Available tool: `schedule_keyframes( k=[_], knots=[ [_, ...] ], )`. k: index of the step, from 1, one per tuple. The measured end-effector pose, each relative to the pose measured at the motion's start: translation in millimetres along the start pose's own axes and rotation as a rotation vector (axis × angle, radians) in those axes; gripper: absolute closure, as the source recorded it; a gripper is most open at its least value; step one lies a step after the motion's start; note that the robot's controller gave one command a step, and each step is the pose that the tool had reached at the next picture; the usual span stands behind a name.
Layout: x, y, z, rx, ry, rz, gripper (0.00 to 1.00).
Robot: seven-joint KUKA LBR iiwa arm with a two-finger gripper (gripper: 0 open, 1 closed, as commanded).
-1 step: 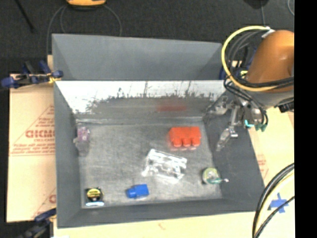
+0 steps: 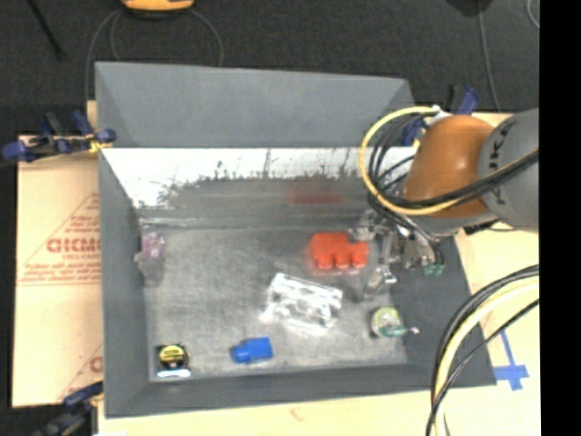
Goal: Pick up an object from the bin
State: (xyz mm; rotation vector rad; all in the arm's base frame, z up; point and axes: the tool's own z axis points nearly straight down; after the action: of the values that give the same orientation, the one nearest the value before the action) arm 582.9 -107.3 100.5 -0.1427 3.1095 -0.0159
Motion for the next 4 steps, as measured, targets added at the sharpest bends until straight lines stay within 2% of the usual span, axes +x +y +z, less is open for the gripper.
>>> schedule_keyframes(
  k=[1,2,3,4],
  knots=[
    [-5.1,4,5,-0.003,-0.005,0.118,0.0],
    [3.0,5,15,-0.006,0.024,0.114,1.0],
    [60.0,34,18,-0.001,-0.016,0.236,1.0],
    [62.1,35,20,-0.002,-0.002,0.231,0.0]
  ],
)
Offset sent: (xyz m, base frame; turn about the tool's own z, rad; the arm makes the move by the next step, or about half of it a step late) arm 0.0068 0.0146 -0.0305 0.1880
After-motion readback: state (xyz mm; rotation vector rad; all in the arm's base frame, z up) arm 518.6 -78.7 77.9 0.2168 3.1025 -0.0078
